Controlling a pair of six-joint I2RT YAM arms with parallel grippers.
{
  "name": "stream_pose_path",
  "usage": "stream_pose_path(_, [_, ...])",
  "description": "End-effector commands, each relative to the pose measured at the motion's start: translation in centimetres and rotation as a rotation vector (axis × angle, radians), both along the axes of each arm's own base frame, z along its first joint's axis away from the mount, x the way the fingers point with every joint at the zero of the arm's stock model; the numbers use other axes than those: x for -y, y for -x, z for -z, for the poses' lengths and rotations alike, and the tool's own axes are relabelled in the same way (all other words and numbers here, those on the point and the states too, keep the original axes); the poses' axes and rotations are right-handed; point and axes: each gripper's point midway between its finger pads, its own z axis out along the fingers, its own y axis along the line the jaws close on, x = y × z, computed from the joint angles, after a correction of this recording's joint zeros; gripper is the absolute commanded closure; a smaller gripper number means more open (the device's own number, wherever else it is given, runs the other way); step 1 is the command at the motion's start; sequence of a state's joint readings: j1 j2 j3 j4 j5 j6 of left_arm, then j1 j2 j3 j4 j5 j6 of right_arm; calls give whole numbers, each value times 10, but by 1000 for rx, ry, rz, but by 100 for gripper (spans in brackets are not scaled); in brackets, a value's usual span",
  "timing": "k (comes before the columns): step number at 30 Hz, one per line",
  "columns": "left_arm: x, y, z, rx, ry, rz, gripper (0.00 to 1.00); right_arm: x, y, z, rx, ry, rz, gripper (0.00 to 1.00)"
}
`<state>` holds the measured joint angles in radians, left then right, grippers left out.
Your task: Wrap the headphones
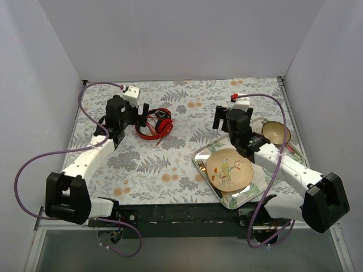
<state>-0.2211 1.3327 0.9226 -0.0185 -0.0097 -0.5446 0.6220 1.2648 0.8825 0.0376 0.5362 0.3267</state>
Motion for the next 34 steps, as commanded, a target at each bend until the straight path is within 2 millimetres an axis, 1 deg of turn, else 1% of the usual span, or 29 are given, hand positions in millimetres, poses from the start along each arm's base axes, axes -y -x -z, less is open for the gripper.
stream_pose_path(1, [8, 40, 27, -83, -86, 179, 2, 70, 5, -24, 152, 130, 269, 1])
stream_pose_path(2, [9, 51, 43, -115, -81, 198, 2, 75, 9, -18, 151, 149, 268, 1])
stream_pose_path(4, [8, 60, 50, -119, -83, 217, 2, 80, 13, -19, 165, 159, 268, 1])
stream_pose_path(5, [7, 69, 66, -152, -81, 215, 2, 83, 16, -14, 159, 178, 261, 1])
stream_pose_path(7, [1, 71, 71, -148, -57, 172, 2, 84, 19, -12, 152, 184, 254, 2])
stream_pose_path(8, [-3, 75, 81, -165, -57, 156, 2, 83, 22, -5, 133, 183, 237, 1])
stream_pose_path(11, [-19, 75, 87, -168, -69, 95, 2, 83, 28, 0, 128, 172, 220, 1])
stream_pose_path(13, [-27, 80, 95, -190, -68, 74, 2, 88, 33, 8, 117, 187, 222, 1])
stream_pose_path(15, [-27, 88, 102, -207, -59, 82, 2, 94, 37, 15, 110, 201, 241, 2])
stream_pose_path(16, [-26, 90, 104, -211, -50, 94, 2, 95, 38, 16, 110, 201, 246, 1])
stream_pose_path(18, [-28, 95, 109, -221, -43, 94, 2, 93, 37, 13, 107, 176, 246, 1])
stream_pose_path(22, [-33, 95, 108, -235, -31, 76, 2, 89, 34, 7, 106, 169, 241, 1])
stream_pose_path(25, [-37, 95, 106, -235, -17, 67, 2, 89, 35, 8, 100, 179, 240, 1])
stream_pose_path(28, [-37, 97, 107, -245, 4, 73, 2, 86, 34, 11, 90, 182, 216, 1])
stream_pose_path(32, [-38, 98, 108, -259, 28, 78, 2, 87, 36, 14, 95, 175, 219, 3])
stream_pose_path(34, [-37, 99, 108, -265, 38, 87, 2, 87, 37, 9, 117, 162, 209, 3])
